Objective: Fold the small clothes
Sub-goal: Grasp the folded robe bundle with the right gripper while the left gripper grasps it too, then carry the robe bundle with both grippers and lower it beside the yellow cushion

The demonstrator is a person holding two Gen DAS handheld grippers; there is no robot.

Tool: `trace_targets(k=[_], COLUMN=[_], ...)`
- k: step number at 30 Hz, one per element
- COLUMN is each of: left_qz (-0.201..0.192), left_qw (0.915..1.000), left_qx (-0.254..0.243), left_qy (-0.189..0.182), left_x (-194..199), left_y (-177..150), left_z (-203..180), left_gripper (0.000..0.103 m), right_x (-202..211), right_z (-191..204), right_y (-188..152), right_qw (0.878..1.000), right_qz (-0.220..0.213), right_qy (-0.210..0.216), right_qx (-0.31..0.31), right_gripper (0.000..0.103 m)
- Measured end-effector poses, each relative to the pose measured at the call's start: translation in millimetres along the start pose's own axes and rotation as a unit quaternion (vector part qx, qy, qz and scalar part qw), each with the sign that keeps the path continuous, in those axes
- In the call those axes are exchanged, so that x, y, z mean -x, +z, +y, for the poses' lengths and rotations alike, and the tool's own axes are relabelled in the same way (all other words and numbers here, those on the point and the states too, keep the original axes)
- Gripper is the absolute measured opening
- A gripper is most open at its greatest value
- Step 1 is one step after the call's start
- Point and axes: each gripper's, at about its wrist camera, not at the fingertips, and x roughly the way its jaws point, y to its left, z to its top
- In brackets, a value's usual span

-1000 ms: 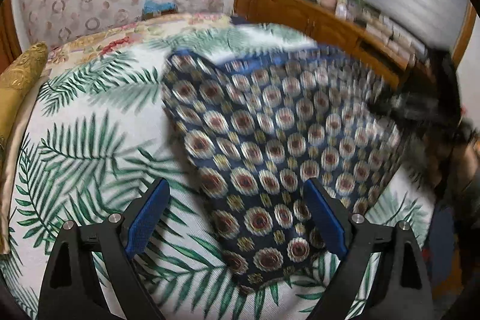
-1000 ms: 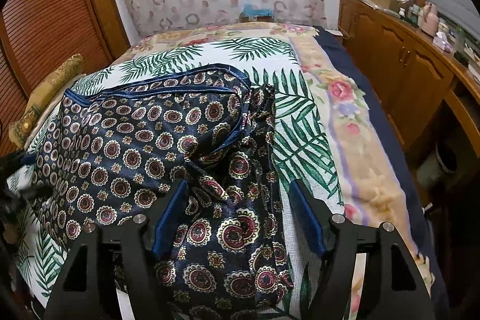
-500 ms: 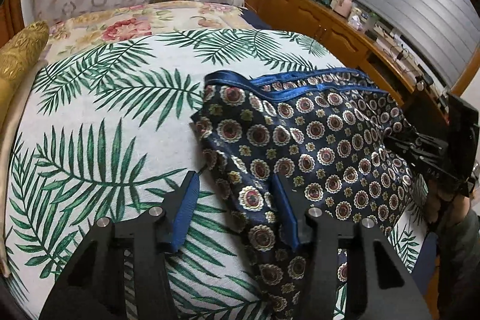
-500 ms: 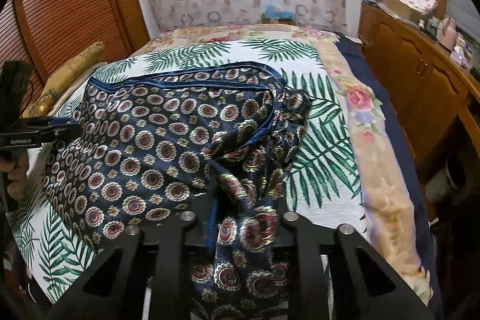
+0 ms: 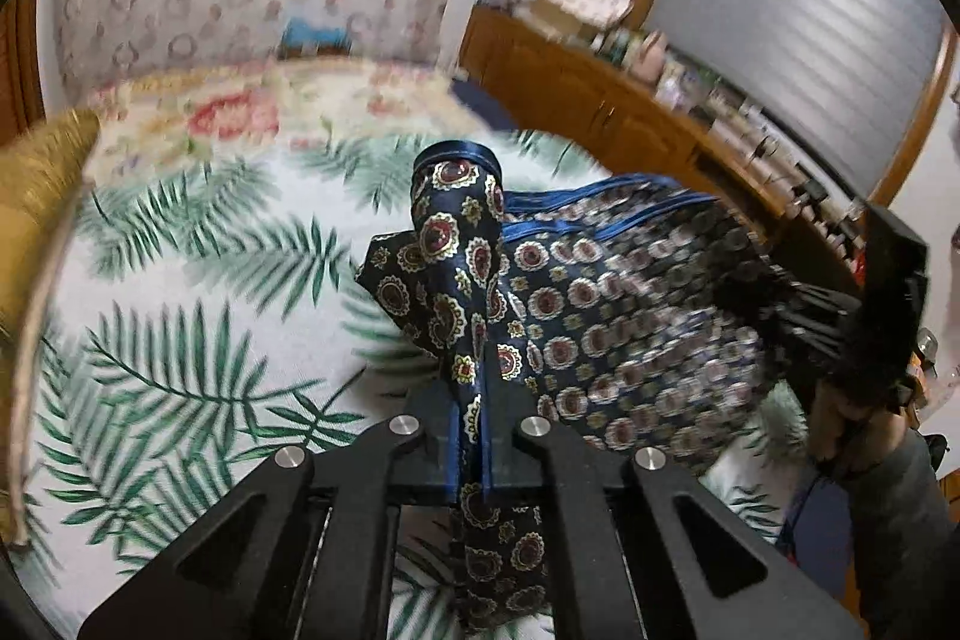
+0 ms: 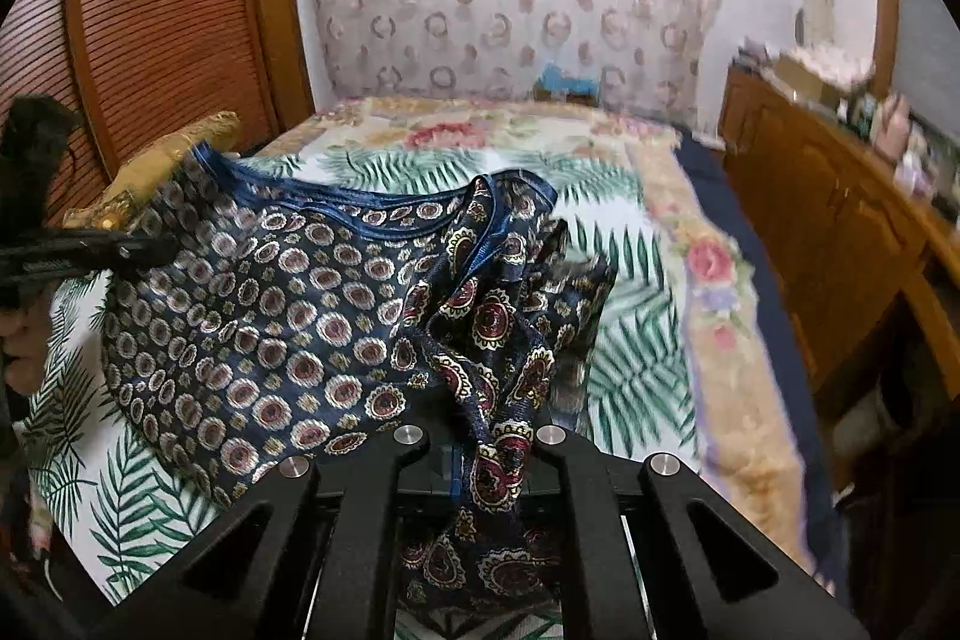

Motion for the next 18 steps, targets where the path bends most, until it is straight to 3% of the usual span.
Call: trace_targets(k=[8,18], left_qz=[-0.077,-0.144], left_qw=[0.9969,0.9858], left_qx=[-0.016,0.016], left_qy=[0.006,0.085], left_x=[74.0,146.3], left_y=[14.1,-0.5], left_z=[1.7,81.0], left_gripper=[0.005,0.005], right_x=[34.6,21.8], right_z=[44.4,122.2], right_y=[31.3,88.3], right_qw=[0.997,0.985], right_qz=[-0.054,-0.084], right_qy=[0.013,0.066], right_qx=[0.046,0.135], right_gripper=[0.007,0.007])
